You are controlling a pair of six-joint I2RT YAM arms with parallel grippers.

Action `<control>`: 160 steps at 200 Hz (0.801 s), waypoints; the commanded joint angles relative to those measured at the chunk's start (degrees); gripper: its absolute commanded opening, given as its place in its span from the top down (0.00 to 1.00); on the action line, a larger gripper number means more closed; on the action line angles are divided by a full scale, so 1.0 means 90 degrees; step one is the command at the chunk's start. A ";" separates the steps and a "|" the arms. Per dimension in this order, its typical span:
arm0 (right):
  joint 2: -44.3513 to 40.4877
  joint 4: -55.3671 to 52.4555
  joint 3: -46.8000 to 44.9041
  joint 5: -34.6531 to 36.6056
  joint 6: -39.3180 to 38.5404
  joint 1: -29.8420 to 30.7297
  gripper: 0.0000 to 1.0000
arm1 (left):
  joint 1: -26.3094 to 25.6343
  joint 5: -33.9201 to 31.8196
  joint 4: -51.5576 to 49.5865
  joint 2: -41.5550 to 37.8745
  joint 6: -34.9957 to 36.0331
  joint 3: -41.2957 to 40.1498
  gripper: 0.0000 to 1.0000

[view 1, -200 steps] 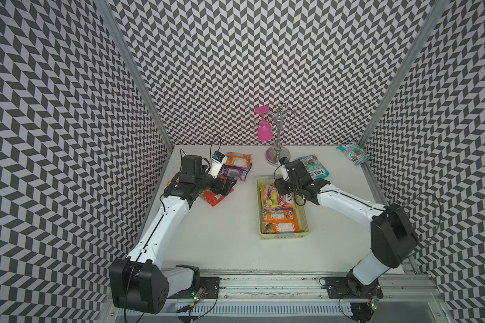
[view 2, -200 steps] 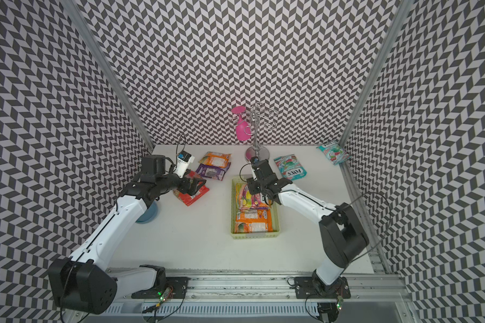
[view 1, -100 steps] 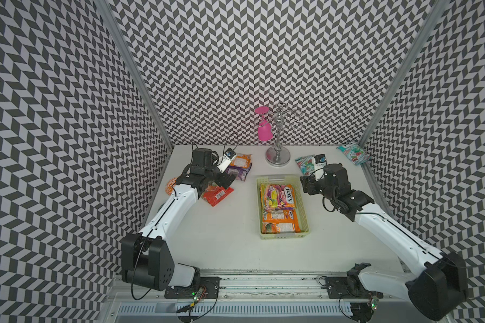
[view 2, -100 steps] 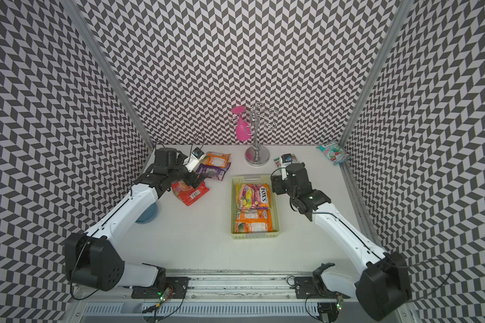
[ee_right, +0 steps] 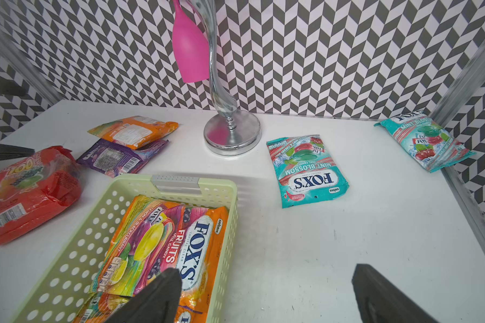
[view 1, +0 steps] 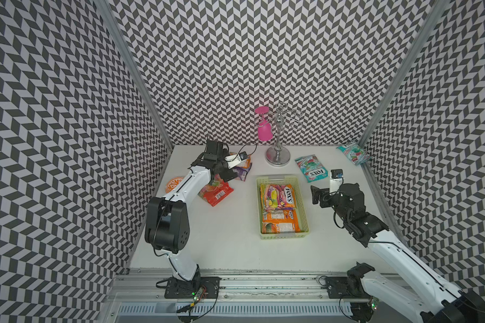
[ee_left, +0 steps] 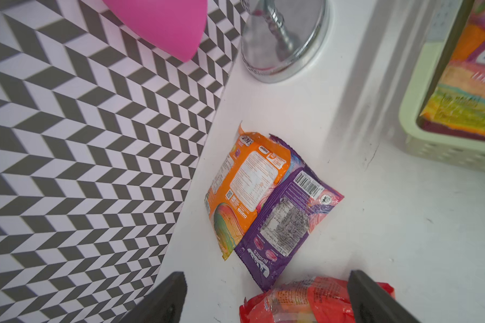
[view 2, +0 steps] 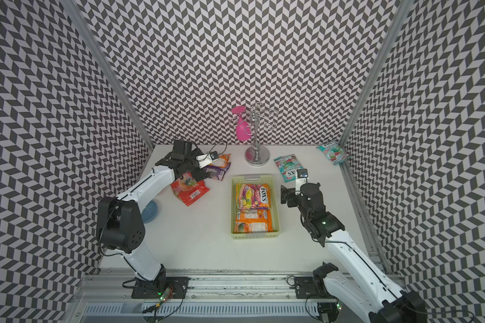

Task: Put the candies in the basket
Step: Pick up the candy at the center of the board.

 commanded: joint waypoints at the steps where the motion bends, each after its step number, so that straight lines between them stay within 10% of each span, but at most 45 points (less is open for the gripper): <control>1: -0.0182 0.0544 -0.0089 0.0233 -0.0095 -0.0021 0.01 | -0.0052 -0.0266 -0.0462 0.0497 0.0713 0.0526 0.07; 160: -0.0098 0.0762 -0.0304 0.0156 -0.0114 -0.0025 0.01 | -0.0090 -0.0733 0.0081 0.2586 0.1431 0.2076 0.20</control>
